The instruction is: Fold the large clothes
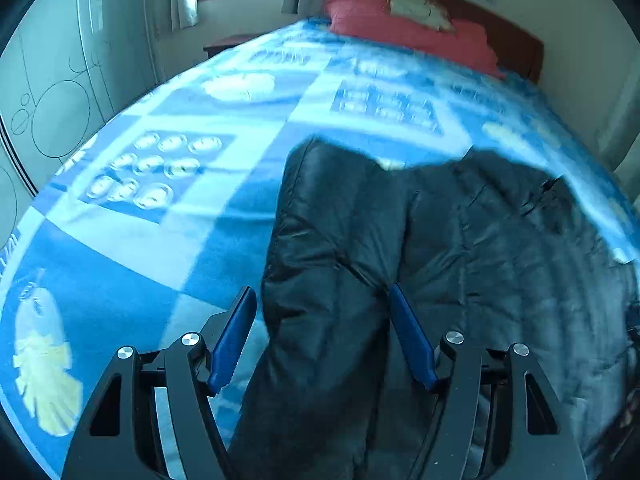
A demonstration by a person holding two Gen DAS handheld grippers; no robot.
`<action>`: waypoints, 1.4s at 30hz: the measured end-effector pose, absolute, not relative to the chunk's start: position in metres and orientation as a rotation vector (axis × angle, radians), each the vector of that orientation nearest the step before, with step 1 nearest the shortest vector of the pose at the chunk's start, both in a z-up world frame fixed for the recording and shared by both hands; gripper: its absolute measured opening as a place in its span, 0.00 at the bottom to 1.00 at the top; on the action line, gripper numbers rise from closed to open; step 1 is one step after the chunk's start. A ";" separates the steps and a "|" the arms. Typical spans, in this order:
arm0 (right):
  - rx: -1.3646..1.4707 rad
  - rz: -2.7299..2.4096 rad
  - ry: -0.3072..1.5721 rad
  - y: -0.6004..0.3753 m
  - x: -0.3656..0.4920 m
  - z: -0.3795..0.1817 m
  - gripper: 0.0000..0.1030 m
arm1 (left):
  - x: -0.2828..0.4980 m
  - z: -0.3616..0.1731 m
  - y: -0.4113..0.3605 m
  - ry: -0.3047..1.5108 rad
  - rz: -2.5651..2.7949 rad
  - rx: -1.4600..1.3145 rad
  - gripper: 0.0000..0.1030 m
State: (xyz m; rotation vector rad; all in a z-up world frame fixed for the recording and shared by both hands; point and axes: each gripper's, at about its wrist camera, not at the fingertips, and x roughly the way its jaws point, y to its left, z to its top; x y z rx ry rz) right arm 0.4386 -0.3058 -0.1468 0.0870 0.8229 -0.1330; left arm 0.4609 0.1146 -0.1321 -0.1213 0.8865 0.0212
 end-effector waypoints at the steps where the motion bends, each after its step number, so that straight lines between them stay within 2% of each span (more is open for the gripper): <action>1: 0.087 -0.128 0.807 -0.306 0.435 -0.143 0.41 | 0.454 -0.120 0.117 0.849 -0.001 -0.136 0.66; 4: 0.087 -0.123 0.786 -0.306 0.433 -0.141 0.42 | 0.451 -0.098 0.121 0.767 -0.022 -0.133 0.66; 6: 0.092 -0.124 0.798 -0.307 0.436 -0.145 0.42 | 0.466 -0.098 0.120 0.773 -0.024 -0.133 0.66; 10: 0.092 -0.128 0.818 -0.307 0.443 -0.153 0.44 | 0.497 -0.129 0.126 0.874 0.022 -0.164 0.66; 12: 0.107 -0.115 0.817 -0.309 0.444 -0.156 0.44 | 0.509 -0.161 0.129 0.963 0.039 -0.152 0.70; 13: 0.117 -0.108 0.818 -0.310 0.444 -0.157 0.44 | 0.508 -0.166 0.129 0.949 0.039 -0.152 0.70; 19: 0.149 -0.085 0.806 -0.313 0.427 -0.141 0.45 | 0.487 -0.145 0.125 0.918 0.052 -0.088 0.70; 20: 0.145 -0.082 0.800 -0.314 0.418 -0.136 0.50 | 0.481 -0.141 0.129 0.915 0.041 -0.107 0.70; 25: 0.099 -0.079 0.767 -0.314 0.343 -0.116 0.62 | 0.408 -0.122 0.157 0.876 -0.029 -0.185 0.70; 34: 0.247 -0.116 0.837 -0.349 0.165 -0.127 0.62 | 0.231 -0.123 0.187 0.907 -0.138 -0.234 0.70; 42: 0.289 -0.113 0.887 -0.340 0.073 -0.146 0.62 | 0.128 -0.153 0.187 0.994 -0.199 -0.277 0.70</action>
